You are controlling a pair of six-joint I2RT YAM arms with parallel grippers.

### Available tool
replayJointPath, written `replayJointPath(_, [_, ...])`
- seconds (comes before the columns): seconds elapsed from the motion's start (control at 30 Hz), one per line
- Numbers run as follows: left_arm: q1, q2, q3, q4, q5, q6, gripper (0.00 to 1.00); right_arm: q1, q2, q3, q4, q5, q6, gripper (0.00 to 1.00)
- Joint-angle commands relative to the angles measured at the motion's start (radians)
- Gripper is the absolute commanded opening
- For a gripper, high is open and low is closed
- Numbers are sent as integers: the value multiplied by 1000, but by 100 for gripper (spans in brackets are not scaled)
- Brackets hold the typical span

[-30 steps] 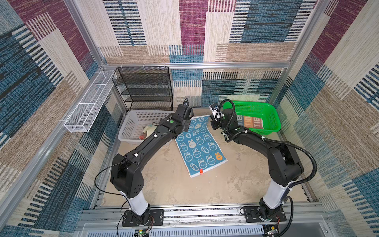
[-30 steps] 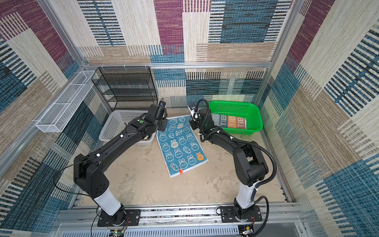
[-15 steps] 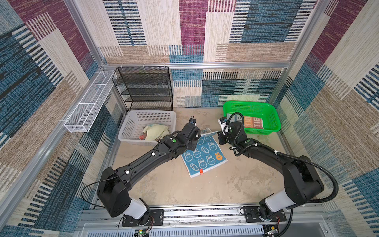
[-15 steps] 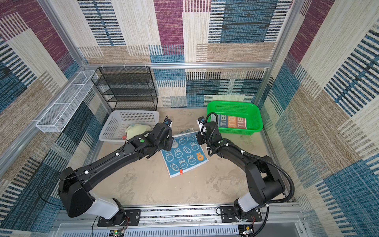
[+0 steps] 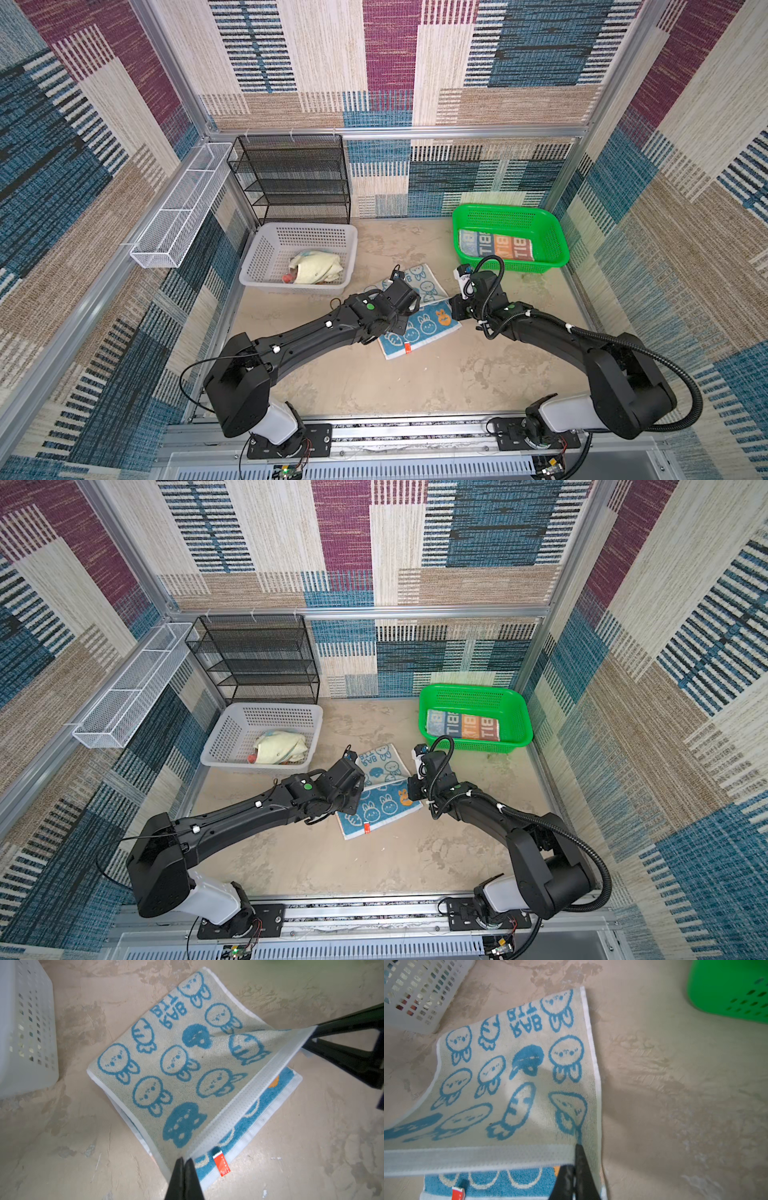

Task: Fold and stack the towels
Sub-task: 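Fold the held edge over toward the robot with both grippers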

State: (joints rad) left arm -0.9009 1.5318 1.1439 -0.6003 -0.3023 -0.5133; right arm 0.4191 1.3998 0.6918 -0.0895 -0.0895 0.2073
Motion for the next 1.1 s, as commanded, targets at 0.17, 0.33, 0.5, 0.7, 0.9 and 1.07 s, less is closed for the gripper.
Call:
replayJointPath(0.17, [-36,51,-27,-110,-50,-77,0,13,3,-60,-18,7,105,0])
replayJointPath(0.33, [-47,80,-25,-109,-69,-76,0,29,-8,-79,-2,-3,114,0])
replayJointPath(0.5, [-47,40,0,-116,-89,-62,0,33,-61,-55,-33,17,96,0])
replayJointPath(0.7, [-50,-50,-7,-130,-61,-41,0,46,-133,-67,-63,24,102,0])
replayJointPath(0.9, [-80,-30,-45,-136,-37,-84,0,55,-149,-122,-32,-28,138,0])
replayJointPath(1.07, [-107,51,-70,-124,-47,-116,0,58,-101,-169,19,-87,163,6])
